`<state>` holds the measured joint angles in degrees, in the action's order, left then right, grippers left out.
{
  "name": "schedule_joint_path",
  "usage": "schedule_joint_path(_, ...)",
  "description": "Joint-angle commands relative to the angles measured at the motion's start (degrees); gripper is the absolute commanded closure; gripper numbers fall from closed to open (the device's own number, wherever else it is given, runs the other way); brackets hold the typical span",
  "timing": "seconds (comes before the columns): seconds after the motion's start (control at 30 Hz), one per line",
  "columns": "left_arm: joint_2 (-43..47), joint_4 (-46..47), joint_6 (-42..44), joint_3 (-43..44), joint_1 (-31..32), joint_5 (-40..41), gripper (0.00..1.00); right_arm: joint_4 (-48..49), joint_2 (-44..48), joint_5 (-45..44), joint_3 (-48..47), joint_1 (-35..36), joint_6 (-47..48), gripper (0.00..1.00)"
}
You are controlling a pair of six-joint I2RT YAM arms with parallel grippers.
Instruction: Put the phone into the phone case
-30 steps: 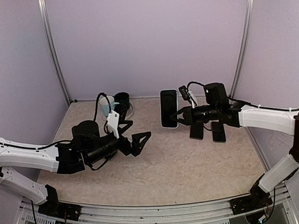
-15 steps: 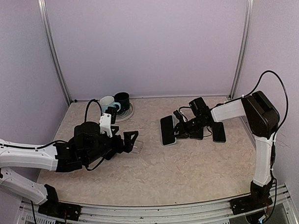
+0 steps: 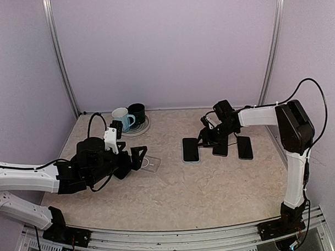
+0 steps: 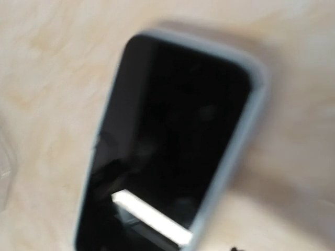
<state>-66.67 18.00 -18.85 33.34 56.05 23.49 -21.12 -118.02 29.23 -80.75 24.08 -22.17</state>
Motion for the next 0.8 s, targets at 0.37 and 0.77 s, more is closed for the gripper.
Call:
schedule_joint_path(0.37,-2.55,-7.18,-10.24,1.29,-12.01,-0.38,0.01,-7.92,-13.24,-23.28,-29.91,19.35,13.86,0.45)
schedule_joint_path(0.77,-0.08,-7.92,-9.61,-0.72,-14.71,-0.78,0.01,-8.51,-26.67,-21.47,-38.82,24.88,16.07,0.4)
